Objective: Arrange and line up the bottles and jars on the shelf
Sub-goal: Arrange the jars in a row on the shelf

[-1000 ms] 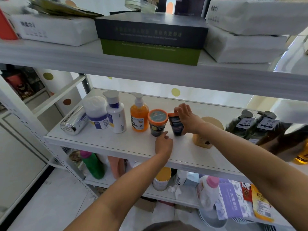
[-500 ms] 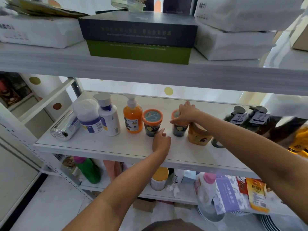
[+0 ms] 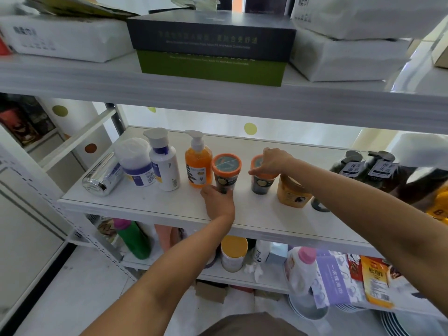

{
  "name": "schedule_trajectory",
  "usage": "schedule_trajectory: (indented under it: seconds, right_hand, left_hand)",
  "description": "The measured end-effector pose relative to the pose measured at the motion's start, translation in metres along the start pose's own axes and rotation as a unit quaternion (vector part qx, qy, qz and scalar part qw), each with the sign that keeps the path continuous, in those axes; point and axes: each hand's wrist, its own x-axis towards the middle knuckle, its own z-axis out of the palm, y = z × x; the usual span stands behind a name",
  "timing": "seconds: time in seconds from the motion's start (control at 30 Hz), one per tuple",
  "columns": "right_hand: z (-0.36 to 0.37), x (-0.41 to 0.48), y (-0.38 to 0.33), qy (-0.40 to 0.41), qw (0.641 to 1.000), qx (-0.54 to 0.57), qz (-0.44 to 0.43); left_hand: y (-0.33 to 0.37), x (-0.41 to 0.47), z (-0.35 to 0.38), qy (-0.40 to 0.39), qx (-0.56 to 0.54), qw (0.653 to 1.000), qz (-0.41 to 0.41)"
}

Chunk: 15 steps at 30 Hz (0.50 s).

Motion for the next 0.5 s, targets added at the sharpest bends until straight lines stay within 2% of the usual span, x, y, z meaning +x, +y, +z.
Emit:
schedule_trajectory:
  seconds: [0.1,0.23,0.3,0.4,0.5]
  right_hand:
    - [-0.002,-0.003,0.0,0.004,1.0,-0.005,-0.006]
    - [-0.007,-0.009,0.001,-0.016,1.0,-0.022,-0.006]
    - [-0.008,-0.011,0.001,-0.017,0.999,-0.038,-0.009]
    - [-0.01,-0.014,-0.001,0.001,0.997,-0.075,-0.013]
    - [-0.008,-0.014,-0.002,0.002,0.996,-0.08,-0.035]
  left_hand:
    - [-0.001,0.014,-0.007,0.004,0.018,1.0,0.012]
    - [-0.002,0.022,-0.001,-0.09,0.007,0.994,0.056]
    - [0.001,0.021,0.002,-0.111,0.002,0.991,0.07]
    - [0.007,0.022,0.008,-0.132,0.051,0.985,0.096]
    - [0.01,0.024,0.013,-0.148,0.075,0.983,0.076]
